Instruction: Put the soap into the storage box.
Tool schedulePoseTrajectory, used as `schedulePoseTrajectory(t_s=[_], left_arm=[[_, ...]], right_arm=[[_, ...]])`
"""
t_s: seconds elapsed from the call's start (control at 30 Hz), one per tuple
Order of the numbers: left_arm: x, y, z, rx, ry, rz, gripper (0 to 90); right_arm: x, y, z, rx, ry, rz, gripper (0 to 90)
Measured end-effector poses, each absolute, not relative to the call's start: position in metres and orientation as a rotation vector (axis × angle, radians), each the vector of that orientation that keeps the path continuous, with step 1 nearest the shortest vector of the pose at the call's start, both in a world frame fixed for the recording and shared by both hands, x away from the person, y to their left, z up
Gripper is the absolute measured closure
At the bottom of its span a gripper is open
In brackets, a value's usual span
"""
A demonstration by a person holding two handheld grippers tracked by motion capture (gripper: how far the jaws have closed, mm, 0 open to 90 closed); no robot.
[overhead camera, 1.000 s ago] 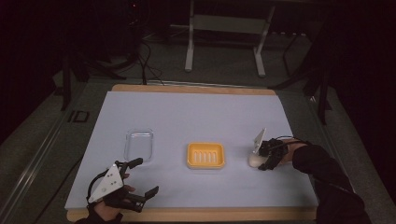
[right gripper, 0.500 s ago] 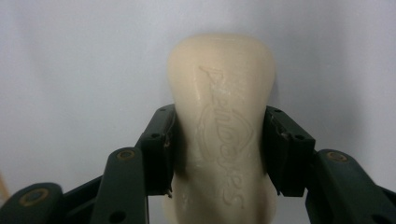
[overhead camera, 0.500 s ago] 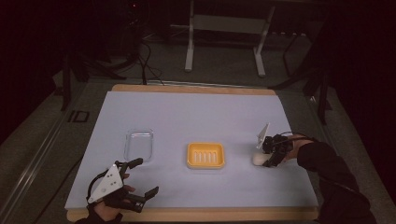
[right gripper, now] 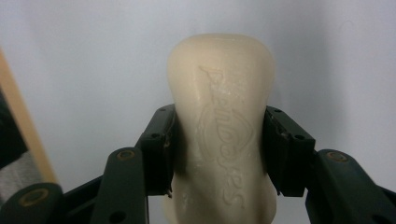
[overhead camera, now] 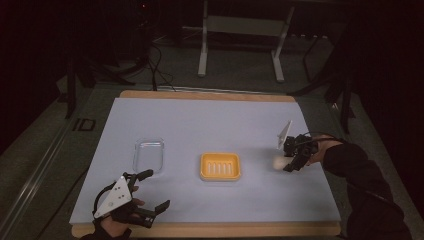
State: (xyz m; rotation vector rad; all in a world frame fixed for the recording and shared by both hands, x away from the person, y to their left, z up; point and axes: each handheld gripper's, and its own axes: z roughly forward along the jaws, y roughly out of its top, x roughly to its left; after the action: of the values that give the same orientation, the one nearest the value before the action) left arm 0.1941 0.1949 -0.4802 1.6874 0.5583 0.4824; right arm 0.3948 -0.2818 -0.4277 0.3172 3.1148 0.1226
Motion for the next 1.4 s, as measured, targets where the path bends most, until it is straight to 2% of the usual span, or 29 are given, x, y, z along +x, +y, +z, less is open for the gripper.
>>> schedulePoseTrajectory(t_s=[0.6,1.0,1.4], left_arm=[[0.194,0.195,-0.48,1.685,0.556,0.48,0.7],[0.194,0.195,-0.48,1.683,0.553,0.479,0.7],[0.193,0.195,-0.48,1.685,0.547,0.478,0.7]], right_arm=[[0.394,-0.256,-0.385,0.261,3.066,0.134,49.3],[0.392,-0.215,-0.357,0.18,3.045,0.189,49.4],[0.392,-0.174,-0.347,0.052,3.033,0.222,49.3]])
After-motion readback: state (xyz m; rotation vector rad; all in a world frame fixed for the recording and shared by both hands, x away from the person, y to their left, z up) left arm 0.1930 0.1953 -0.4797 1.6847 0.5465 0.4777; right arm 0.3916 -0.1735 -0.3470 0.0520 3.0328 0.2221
